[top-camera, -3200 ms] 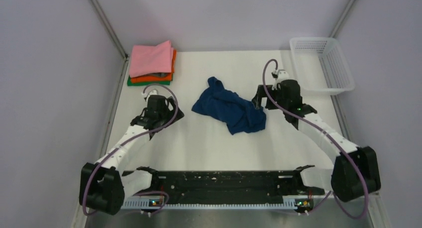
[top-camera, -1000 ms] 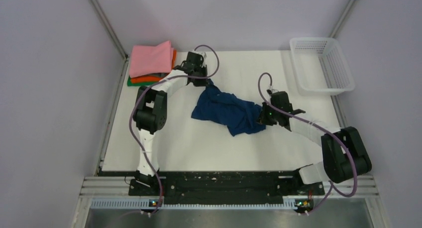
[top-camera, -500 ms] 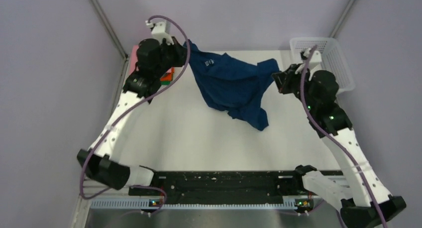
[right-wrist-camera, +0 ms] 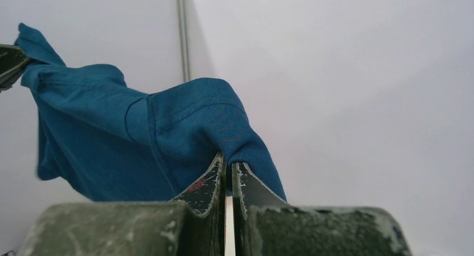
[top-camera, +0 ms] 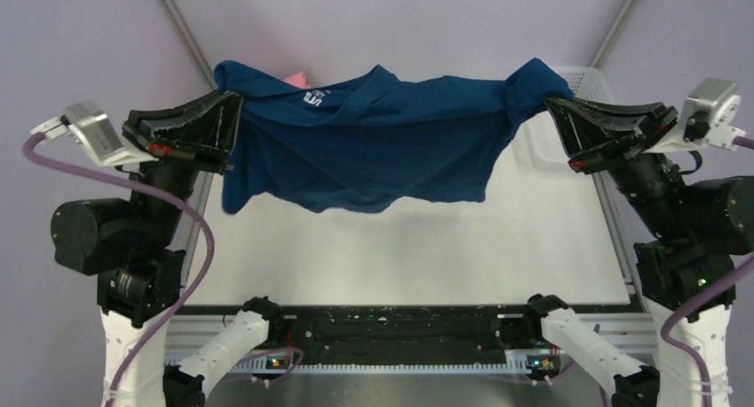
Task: Fold and stack the t-shirts
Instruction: Flatten out the tshirt
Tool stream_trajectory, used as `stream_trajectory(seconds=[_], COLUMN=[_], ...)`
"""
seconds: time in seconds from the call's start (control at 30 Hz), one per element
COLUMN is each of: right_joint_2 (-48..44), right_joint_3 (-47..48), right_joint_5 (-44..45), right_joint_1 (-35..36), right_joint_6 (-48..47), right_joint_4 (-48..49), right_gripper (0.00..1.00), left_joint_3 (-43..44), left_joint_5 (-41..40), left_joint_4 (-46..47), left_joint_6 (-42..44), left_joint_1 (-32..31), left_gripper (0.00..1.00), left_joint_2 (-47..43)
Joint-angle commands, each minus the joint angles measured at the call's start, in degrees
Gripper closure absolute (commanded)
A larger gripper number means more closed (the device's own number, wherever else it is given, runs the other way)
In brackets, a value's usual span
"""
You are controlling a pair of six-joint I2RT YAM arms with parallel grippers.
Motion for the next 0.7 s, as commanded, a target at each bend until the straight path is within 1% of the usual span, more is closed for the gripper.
stream_trajectory(seconds=[0.0, 0.1, 0.2, 0.3, 0.37, 0.47, 0.53, 0.6, 0.67], right_joint_2=[0.6, 0.8, 1.5, 3.0, 4.2, 7.0, 10.0, 16.1, 23.5], right_joint_3=[4.9, 5.6, 4.8, 2.6, -0.1, -7.6, -13.8, -18.6, -21.4], right_joint_5=[-3.9, -4.4, -1.7, 4.1, 8.5, 18.9, 28.1, 34.7, 34.3], right_joint_1=[0.5, 0.5, 0.5, 0.5, 0.4, 0.5, 0.4, -0.5, -3.1], right_joint_6=[-3.0, -3.2, -3.6, -5.0, -6.1, -7.2, -8.1, -8.6, -7.1], right_joint_4=[2.1, 2.1, 2.1, 2.3, 2.9, 4.3, 7.0, 9.9, 11.6], right_gripper=[1.00, 1.00, 1.00, 1.00, 1.00, 1.00, 1.00, 1.00, 1.00], left_joint_3=[4.0, 5.6, 5.8, 4.9, 3.1, -1.3, -2.7, -2.8, -1.3], left_joint_5=[4.5, 7.3, 5.8, -2.3, -9.5, -18.7, -24.2, -29.3, -32.7], left_joint_4=[1.7, 0.9, -0.4, -2.0, -3.6, -6.4, -9.3, -11.8, -12.7], left_joint_6=[1.5, 0.9, 0.8, 1.5, 2.4, 4.1, 4.0, 3.4, 2.8], left_joint_1=[0.1, 0.0, 0.0, 0.0, 0.0, 0.0, 0.0, 0.2, 0.5], left_gripper=[1.00, 1.00, 1.00, 1.00, 1.00, 1.00, 1.00, 1.00, 1.00], left_joint_2=[-0.3, 0.2, 1.8, 5.3, 8.2, 14.4, 20.8, 29.2, 39.0])
